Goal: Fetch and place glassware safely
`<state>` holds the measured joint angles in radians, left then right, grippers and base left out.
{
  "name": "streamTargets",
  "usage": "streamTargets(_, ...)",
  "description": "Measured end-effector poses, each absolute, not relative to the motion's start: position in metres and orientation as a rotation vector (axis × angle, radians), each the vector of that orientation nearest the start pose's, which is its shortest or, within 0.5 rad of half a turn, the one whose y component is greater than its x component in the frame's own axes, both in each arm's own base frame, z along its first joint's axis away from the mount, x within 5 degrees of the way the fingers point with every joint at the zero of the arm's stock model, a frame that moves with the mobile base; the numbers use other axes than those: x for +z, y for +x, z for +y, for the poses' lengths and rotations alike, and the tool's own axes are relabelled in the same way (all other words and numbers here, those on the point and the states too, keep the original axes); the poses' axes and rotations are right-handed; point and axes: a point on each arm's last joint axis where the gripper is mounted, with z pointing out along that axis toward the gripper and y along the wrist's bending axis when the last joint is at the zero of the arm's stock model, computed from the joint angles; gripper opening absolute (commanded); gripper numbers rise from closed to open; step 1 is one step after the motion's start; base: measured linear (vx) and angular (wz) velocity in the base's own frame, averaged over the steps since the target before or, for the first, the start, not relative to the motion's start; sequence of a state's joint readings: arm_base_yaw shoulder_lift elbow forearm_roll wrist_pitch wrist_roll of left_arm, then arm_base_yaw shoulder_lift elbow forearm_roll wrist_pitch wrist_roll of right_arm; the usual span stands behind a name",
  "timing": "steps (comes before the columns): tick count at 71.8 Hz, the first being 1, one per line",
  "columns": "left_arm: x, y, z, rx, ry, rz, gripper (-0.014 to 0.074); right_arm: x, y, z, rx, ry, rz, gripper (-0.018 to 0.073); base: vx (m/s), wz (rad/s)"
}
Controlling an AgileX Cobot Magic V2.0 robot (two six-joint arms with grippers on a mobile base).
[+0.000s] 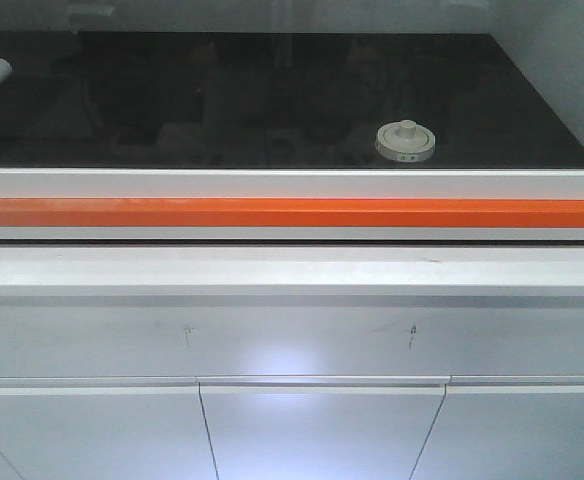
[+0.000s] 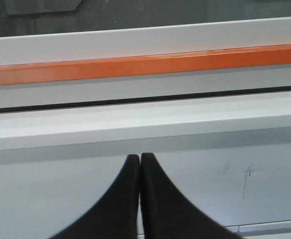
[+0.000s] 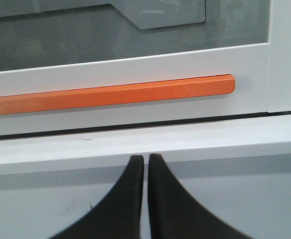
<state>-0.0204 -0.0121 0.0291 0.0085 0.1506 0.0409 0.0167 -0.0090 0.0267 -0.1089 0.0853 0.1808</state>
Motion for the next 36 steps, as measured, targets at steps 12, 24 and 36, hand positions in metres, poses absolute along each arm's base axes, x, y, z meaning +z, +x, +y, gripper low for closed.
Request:
streamTargets(12, 0.1903, 0.0564, -0.001, 0.023, 0.057, 1.65, -0.0007, 0.197, 0.0569, 0.0001, 0.062, 0.051, 1.585, -0.0003, 0.0, 0.0)
streamTargets(24, 0.1903, 0.0564, -0.001, 0.023, 0.057, 1.65, -0.0007, 0.197, 0.0569, 0.0001, 0.062, 0.051, 1.585, -0.0003, 0.0, 0.0)
streamTargets(36, 0.1903, 0.0564, -0.001, 0.023, 0.057, 1.65, -0.0007, 0.197, 0.0569, 0.0001, 0.062, 0.051, 1.585, -0.0003, 0.0, 0.0)
